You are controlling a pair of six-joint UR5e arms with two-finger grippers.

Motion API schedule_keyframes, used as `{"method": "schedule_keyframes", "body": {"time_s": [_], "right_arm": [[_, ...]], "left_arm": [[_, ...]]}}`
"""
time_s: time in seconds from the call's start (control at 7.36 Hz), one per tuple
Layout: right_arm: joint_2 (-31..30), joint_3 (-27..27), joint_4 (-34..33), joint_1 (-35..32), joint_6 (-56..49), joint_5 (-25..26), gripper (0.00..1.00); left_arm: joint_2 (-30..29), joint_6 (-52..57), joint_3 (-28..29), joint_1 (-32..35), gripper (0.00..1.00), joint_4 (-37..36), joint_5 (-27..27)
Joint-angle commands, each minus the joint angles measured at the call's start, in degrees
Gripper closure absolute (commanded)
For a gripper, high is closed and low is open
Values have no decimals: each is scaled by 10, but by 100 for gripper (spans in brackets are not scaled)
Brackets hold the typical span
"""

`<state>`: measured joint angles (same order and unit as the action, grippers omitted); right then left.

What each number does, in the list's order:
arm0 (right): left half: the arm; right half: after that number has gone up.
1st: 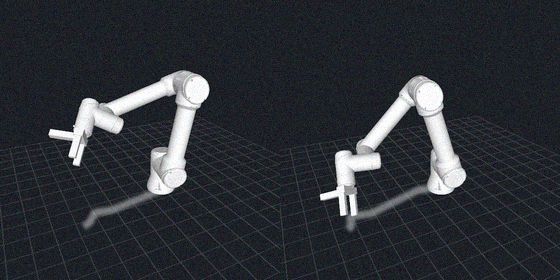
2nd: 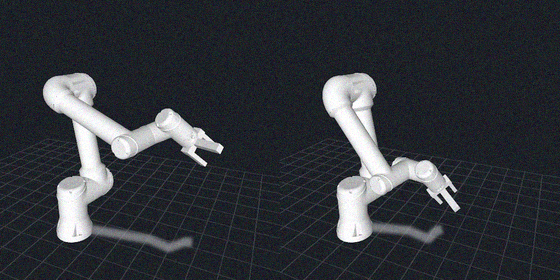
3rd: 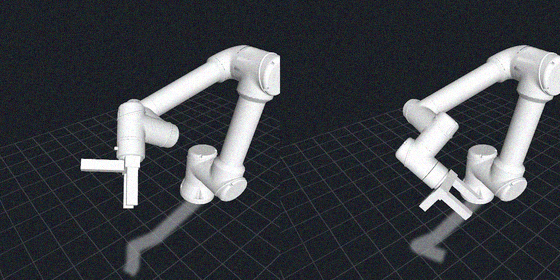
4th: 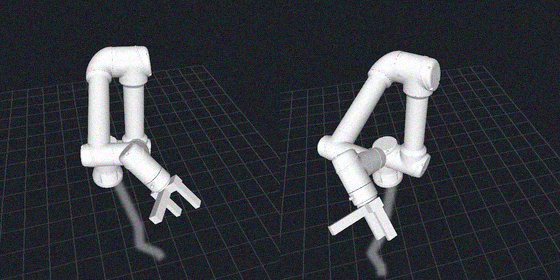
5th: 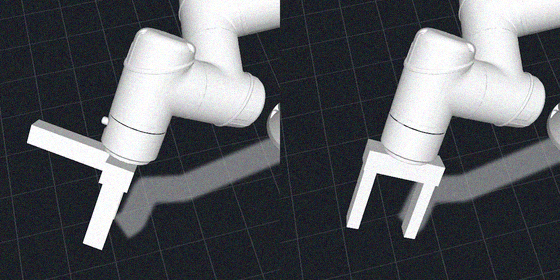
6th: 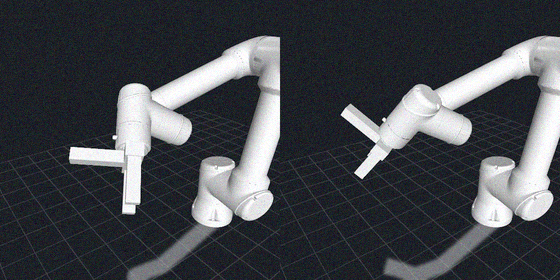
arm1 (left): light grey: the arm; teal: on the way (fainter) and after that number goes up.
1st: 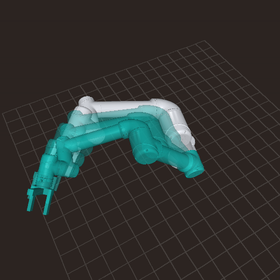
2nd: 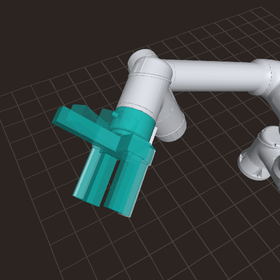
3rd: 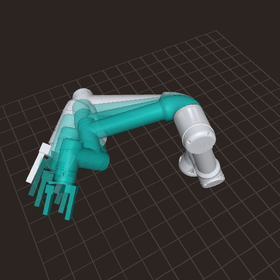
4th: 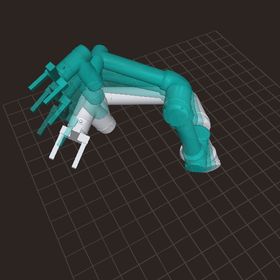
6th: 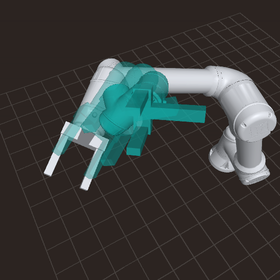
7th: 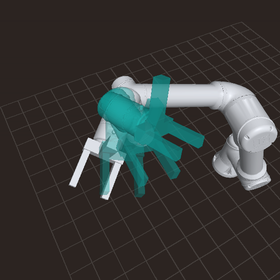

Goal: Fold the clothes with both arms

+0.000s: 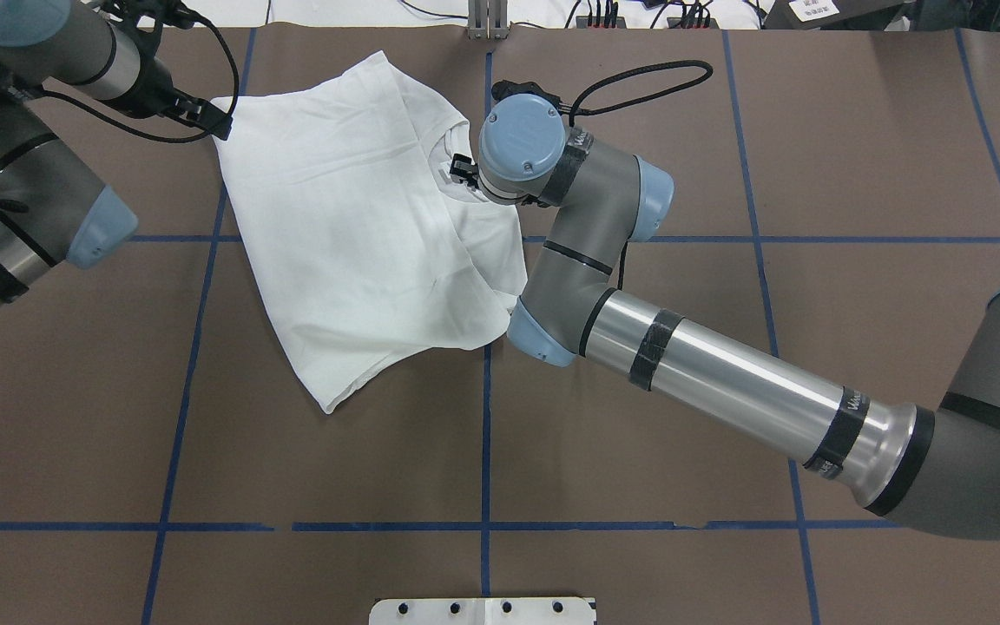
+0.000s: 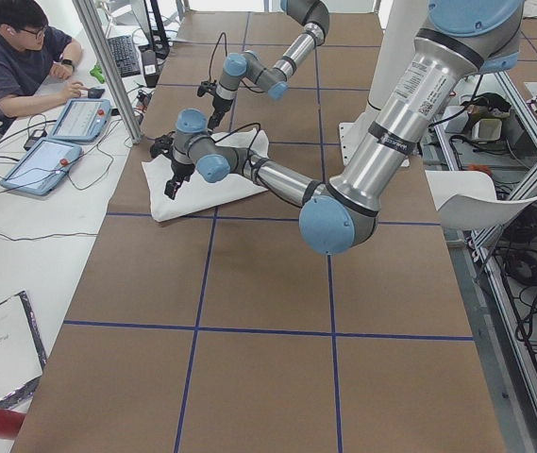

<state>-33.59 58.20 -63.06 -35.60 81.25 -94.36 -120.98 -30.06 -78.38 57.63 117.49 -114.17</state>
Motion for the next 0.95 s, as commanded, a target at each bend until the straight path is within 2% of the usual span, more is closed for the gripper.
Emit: {"method": "schedule_keyframes", "body": {"time_s": [0.0,0.14,0.41,0.54,0.68,0.82], "right_arm": [[-3,-6,0,7,-1,8,23],[-3,-10,0,9,-1,11,24],[-3,-11,0,11,-1,12,39],[-3,-13,0,11,0,12,51],[-3,-14,0,11,2,12,79],[-3,-14,0,11,4,12,100]], "left_arm": [[0,0,0,-1,0,1,0],[0,0,0,-1,0,1,0],[0,0,1,-1,0,1,0],[0,0,1,-1,0,1,0],[0,0,1,-1,0,1,0],[0,0,1,-1,0,1,0]]}}
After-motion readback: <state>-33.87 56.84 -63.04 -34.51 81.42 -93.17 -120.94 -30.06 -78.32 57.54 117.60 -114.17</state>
